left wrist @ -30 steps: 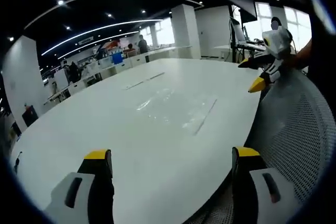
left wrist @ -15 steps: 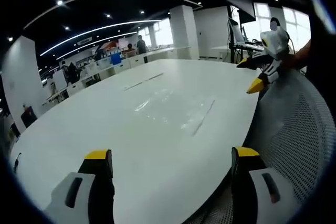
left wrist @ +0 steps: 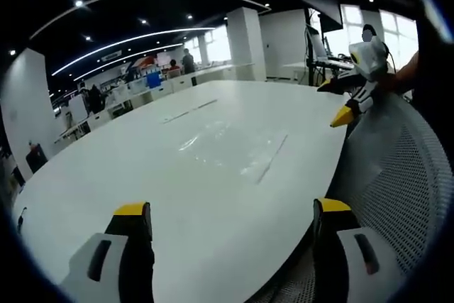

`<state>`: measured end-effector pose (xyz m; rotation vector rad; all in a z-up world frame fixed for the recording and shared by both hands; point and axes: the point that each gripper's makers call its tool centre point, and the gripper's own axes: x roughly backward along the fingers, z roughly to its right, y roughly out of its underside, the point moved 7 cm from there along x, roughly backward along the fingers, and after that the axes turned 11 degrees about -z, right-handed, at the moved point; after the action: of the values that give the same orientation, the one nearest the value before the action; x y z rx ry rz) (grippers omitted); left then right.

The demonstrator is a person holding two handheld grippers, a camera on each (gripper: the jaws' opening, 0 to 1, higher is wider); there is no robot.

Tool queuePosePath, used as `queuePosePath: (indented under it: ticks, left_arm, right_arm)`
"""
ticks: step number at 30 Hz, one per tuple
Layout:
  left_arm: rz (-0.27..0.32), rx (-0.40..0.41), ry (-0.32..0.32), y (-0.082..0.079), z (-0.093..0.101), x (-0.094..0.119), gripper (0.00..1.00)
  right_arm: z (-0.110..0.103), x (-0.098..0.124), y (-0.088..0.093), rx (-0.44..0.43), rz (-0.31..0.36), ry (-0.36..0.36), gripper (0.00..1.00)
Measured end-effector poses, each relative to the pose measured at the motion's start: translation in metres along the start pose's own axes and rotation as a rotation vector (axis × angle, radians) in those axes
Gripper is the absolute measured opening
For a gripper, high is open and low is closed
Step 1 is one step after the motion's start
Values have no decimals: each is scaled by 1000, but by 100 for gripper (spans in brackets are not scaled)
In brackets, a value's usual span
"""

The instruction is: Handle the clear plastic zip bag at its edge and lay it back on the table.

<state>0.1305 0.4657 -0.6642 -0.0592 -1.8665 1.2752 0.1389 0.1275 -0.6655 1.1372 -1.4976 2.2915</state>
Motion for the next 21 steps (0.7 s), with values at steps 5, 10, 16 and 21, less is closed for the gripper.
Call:
queuePosePath:
  ticks: [5, 10, 16, 21]
  left_arm:
    - [-2, 0, -10, 0, 0, 0, 95]
    - [-6, 5, -3, 0, 1, 0, 96]
    - [-17, 4, -2, 0, 0, -1, 96]
    - [-15, 1, -8, 0, -1, 0, 97]
  right_arm:
    - [0, 0, -1, -5, 13, -6, 93]
    - [0, 1, -2, -6, 16, -1, 94]
    - [1, 1, -2, -9, 18, 6, 95]
    - [1, 1, -1, -3, 7, 9, 98]
